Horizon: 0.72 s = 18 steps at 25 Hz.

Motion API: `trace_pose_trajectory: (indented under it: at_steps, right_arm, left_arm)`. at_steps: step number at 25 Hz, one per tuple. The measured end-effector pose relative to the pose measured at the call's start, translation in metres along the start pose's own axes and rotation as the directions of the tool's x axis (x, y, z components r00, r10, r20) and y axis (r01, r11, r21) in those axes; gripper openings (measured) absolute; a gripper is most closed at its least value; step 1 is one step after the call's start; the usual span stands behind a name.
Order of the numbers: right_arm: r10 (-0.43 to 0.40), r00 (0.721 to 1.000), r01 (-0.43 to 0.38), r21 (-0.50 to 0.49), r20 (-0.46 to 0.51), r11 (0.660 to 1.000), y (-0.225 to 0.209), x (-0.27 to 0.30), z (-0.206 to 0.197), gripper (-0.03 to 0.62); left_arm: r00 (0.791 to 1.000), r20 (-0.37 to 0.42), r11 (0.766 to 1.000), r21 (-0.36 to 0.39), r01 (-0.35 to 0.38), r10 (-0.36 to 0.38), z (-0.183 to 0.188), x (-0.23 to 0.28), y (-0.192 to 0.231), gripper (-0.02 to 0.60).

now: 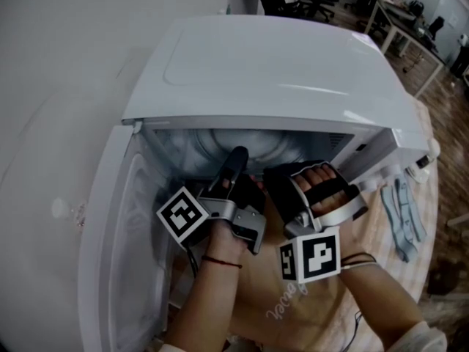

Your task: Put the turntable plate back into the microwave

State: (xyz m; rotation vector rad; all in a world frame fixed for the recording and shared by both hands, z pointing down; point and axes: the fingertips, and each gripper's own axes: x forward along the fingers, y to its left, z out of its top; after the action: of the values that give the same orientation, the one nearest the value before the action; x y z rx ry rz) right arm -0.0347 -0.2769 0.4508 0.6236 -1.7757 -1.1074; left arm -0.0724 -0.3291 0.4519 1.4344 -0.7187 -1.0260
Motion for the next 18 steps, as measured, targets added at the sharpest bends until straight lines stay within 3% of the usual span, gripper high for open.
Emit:
trace_pose_trajectory:
  at_steps: [6, 18]
  right_arm:
    - [0.004, 1.0, -0.004, 0.024, -0.002, 1.0, -0.008, 0.008, -0.006, 0.052]
    - [0.021, 1.0, -0.021, 0.012, 0.013, 1.0, -0.009, 0.015, -0.008, 0.052]
  left_arm:
    - [0.998, 0.025, 0.998, 0.002, -0.063, 0.063, 0.005, 0.01, 0.002, 0.074]
    - [0.994, 0.055, 0.995, -0.007, -0.099, 0.1, 0.008, 0.013, 0.004, 0.066]
